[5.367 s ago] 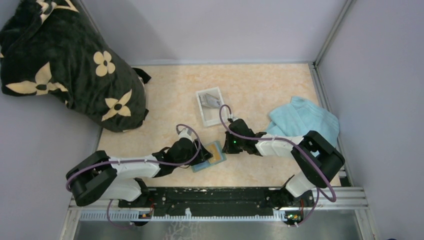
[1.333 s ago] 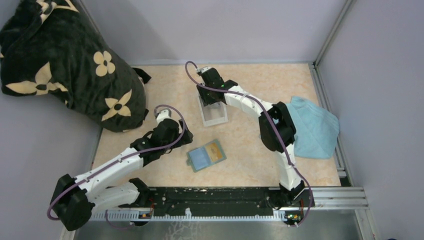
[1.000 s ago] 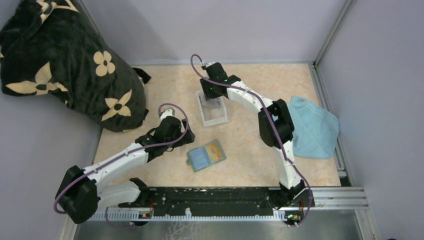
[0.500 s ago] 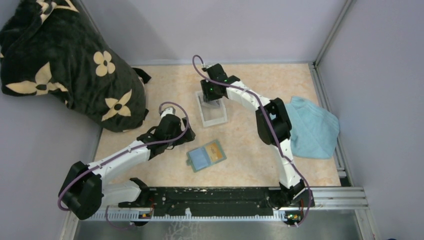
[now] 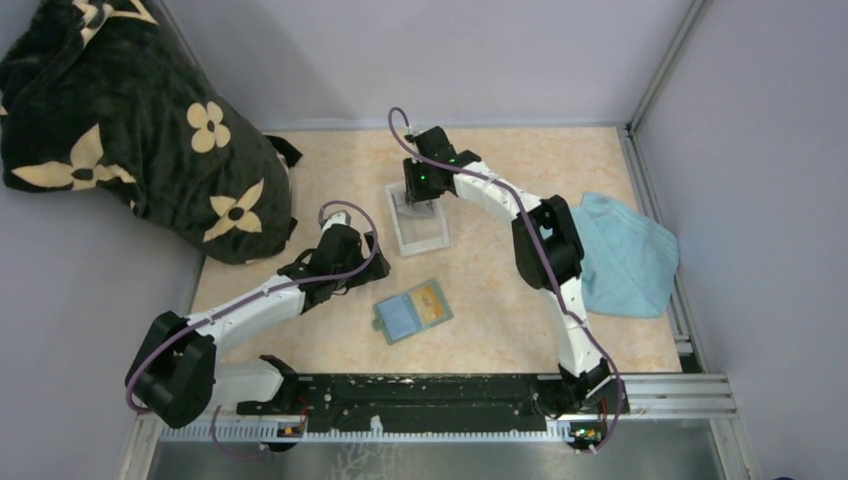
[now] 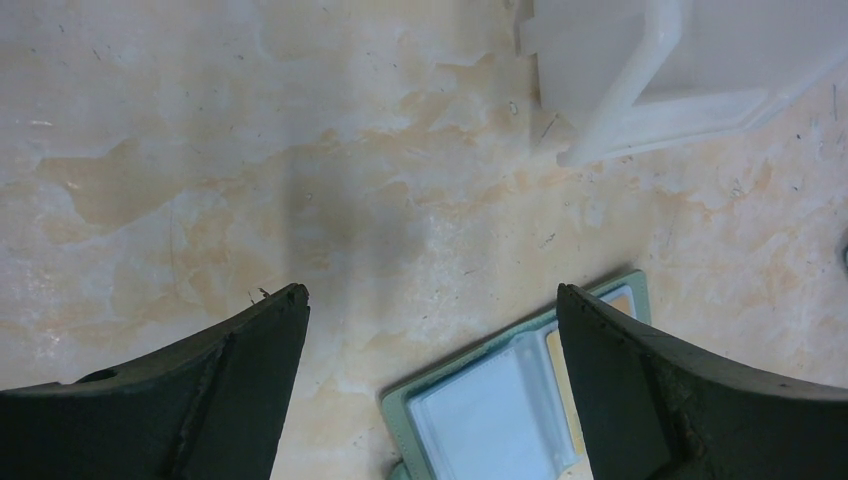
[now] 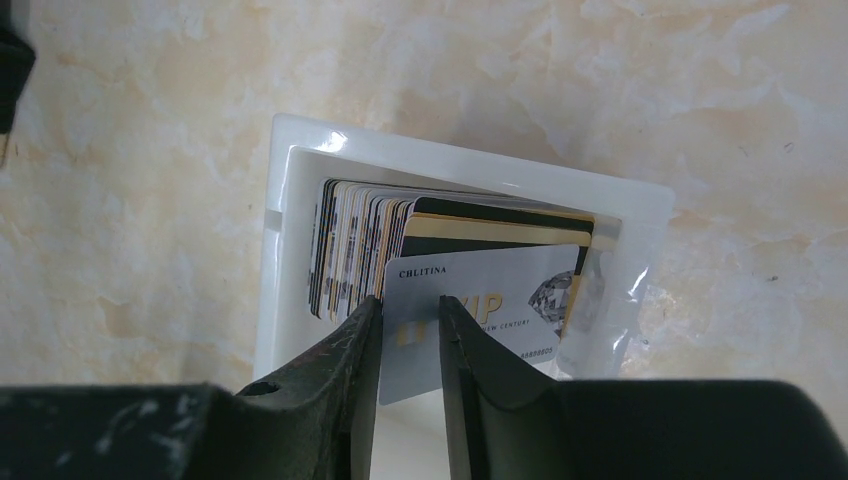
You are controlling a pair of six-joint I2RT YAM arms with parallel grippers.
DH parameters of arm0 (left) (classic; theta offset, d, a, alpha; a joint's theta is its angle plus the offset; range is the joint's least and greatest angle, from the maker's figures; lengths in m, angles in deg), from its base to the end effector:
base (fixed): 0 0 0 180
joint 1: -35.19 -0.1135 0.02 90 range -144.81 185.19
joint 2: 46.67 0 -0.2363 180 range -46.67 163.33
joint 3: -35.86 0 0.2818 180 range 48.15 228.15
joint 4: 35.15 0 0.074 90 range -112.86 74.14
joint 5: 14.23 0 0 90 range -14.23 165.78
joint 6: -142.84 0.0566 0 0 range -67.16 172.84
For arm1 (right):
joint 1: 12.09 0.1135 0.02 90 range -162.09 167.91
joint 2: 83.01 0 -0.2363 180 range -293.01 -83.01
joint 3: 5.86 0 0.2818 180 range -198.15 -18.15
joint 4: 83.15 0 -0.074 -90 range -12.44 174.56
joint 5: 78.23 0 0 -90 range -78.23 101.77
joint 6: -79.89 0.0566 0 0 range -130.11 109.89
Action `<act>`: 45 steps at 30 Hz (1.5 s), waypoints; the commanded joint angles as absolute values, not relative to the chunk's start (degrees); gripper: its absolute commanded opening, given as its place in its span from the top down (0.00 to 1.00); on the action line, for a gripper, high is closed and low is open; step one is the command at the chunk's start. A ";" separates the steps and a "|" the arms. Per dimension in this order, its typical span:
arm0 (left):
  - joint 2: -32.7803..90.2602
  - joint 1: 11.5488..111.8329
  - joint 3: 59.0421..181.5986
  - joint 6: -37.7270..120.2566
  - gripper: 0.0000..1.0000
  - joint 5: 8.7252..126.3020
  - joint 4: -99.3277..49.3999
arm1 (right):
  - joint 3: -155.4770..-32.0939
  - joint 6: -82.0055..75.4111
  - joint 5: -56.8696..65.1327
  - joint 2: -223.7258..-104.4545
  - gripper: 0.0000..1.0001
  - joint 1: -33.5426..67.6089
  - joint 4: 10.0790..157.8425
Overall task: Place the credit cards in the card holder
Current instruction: Pick up the credit card from the storage box.
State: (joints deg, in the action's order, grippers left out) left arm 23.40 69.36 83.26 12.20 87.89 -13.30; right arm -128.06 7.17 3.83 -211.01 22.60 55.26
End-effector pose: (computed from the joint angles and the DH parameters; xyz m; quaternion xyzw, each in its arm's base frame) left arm 0.2480 -0.1540 0.1363 -0.0925 0.9134 -0.1562 0.3645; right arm 0.4345 0.3103 0.1755 -0.1655 0.9149 0.2168 0.2976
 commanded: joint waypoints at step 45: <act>32.16 65.01 89.63 13.26 0.02 86.05 -17.98 | -133.29 5.03 13.04 -206.03 0.92 24.76 46.68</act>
State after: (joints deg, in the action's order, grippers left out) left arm 34.30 65.34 89.49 13.49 85.80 -17.73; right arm -130.79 6.07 9.97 -210.23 24.18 49.38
